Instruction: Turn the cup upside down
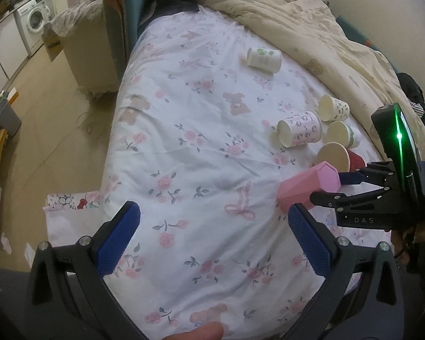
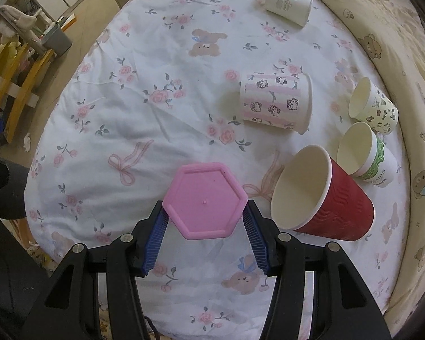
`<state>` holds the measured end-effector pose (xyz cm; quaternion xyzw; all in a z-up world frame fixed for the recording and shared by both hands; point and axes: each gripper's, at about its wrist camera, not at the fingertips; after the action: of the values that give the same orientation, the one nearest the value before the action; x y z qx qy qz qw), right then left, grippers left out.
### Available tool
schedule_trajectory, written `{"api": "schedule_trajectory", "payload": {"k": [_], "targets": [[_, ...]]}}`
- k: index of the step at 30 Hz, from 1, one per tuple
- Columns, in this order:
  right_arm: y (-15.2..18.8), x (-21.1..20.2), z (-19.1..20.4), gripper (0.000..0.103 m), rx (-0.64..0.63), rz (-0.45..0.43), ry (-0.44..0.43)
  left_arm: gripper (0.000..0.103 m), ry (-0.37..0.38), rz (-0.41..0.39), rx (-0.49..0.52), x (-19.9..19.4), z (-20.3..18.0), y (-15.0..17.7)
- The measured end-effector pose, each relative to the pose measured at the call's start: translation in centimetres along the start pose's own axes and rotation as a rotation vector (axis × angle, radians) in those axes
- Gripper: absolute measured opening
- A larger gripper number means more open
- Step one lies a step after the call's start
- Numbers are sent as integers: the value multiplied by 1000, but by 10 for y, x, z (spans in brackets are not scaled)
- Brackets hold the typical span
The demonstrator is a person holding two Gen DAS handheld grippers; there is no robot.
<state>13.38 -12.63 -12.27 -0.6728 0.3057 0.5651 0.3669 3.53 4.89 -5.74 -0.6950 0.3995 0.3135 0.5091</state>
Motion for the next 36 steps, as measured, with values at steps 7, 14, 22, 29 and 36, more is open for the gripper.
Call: {"api": "schedule_trajectory", "payload": {"k": [7, 14, 22, 29, 36], "targets": [[7, -9, 0, 72, 6, -55, -1, 103, 2, -38, 28, -7, -8, 2], [44, -60, -14, 88, 150, -229, -44, 103, 4, -94, 58, -21, -17, 8], [125, -124, -22, 98, 344, -459, -24, 103, -8, -197, 121, -45, -37, 17], [175, -148, -20, 101, 491, -610, 51, 103, -59, -247, 136, -59, -50, 44], [199, -132, -5, 101, 530, -654, 97, 103, -96, -292, 169, -62, -59, 70]]}}
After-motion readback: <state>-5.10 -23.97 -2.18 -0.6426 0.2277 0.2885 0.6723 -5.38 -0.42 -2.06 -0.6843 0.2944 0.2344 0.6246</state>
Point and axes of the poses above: each gripper's, at about its wrist camera, not at the fingertips, and x roughly the way its jaws point, z to its left, y to its underside, and after that the axes turned 8 degrees about y, right-handed
